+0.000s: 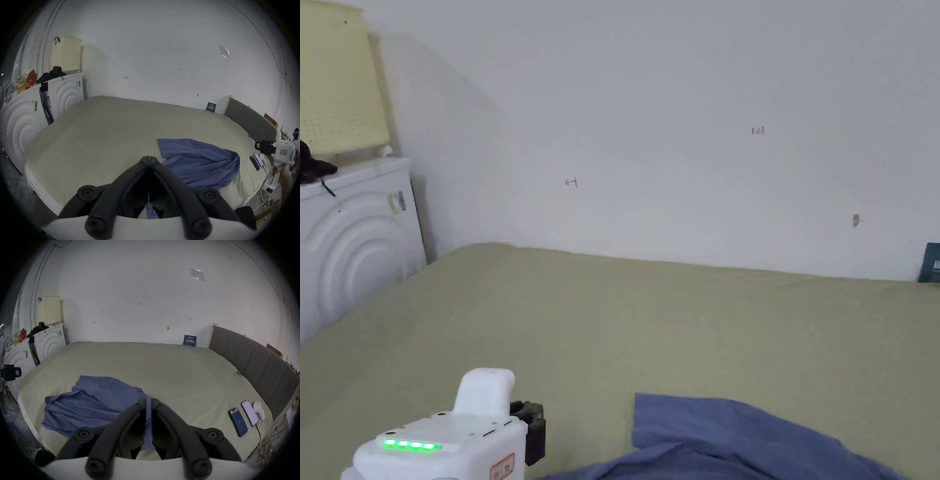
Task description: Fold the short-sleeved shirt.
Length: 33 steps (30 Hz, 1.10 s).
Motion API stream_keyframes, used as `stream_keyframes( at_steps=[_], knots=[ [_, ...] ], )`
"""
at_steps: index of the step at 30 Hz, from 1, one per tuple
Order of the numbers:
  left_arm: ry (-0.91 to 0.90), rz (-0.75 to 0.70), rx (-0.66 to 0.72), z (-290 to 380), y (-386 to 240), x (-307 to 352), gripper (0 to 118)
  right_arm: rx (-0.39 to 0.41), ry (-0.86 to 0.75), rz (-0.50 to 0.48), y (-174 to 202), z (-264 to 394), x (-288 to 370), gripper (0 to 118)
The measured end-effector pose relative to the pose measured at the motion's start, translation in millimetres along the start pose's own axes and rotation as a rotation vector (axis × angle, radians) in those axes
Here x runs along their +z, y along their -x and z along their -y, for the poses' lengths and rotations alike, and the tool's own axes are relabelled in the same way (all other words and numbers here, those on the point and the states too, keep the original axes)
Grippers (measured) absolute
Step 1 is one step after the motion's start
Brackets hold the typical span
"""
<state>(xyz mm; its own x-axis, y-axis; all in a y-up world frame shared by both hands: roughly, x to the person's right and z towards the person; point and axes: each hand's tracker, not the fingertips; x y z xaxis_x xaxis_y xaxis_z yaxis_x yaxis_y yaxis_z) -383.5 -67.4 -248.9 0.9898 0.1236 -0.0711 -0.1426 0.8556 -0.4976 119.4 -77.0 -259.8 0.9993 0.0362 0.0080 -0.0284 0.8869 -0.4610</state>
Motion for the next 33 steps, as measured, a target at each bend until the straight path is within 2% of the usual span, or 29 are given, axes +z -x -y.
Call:
stream_keyframes(
  at_steps=[7,10,11,12,13,14,15,16,21,23,25,27,28,30,31,32,33],
  knots=[
    [0.116,0.033,0.032,-20.6,8.8,-43.7,0,0.011,0.018,0.008,-3.9,-11.1,-13.1,7],
    [0.294,0.087,0.008,-39.4,8.8,-78.6,0,0.017,0.034,0.007,-6.6,-16.8,-21.9,7],
    [0.405,0.129,-0.017,-46.1,10.3,-96.2,0,0.012,0.04,0.008,-8.1,-17.4,-25.4,7],
    [0.457,0.114,-0.014,-49.2,11.8,-116.5,3,0.008,0.047,0.008,-9.9,-17.4,-29.0,7],
    [0.494,0.1,-0.014,-51.0,12.9,-132.9,21,0.005,0.054,0.009,-11.5,-16.8,-31.7,7],
    [0.562,0.096,-0.017,-50.7,14.2,-151.2,73,0.004,0.058,0.012,-13.6,-14.7,-34.6,7],
    [0.609,0.089,-0.003,-45.8,14.8,-167.6,109,0.005,0.066,0.016,-15.7,-12.5,-38.1,7],
    [0.639,0.09,0.007,-41.3,15.5,-178.2,118,0.003,0.078,0.018,-17.8,-11.1,-41.2,7],
    [0.772,0.122,0.059,7.8,-0.4,-200.4,117,-0.019,0.159,0.043,-28.7,-1.3,-51.2,7],
    [0.787,0.099,0.057,24.5,-4.0,-205.8,109,-0.037,0.162,0.037,-33.4,1.4,-51.3,7],
    [0.784,0.027,0.076,32.5,-7.8,-193.4,80,-0.049,0.175,0.023,-36.0,1.3,-53.0,7],
    [0.682,-0.075,0.077,31.5,-11.4,-178.8,32,-0.04,0.189,0.018,-36.6,0.7,-56.9,8],
    [0.662,-0.056,0.1,29.8,-9.6,-175.7,3,-0.038,0.197,0.017,-36.5,-0.2,-60.1,8],
    [0.655,0.103,0.286,23.3,8.9,-166.8,3,-0.063,0.216,-0.009,-38.3,-0.8,-68.5,9],
    [0.663,0.129,0.336,22.9,10.6,-164.2,3,-0.098,0.242,-0.042,-39.9,-0.4,-73.0,17],
    [0.656,0.12,0.329,20.2,15.6,-167.0,3,-0.112,0.285,-0.074,-41.3,0.1,-79.0,51],
    [0.639,0.1,0.301,16.7,20.2,-169.7,3,-0.119,0.338,-0.114,-43.2,1.4,-86.2,90]
  ],
)
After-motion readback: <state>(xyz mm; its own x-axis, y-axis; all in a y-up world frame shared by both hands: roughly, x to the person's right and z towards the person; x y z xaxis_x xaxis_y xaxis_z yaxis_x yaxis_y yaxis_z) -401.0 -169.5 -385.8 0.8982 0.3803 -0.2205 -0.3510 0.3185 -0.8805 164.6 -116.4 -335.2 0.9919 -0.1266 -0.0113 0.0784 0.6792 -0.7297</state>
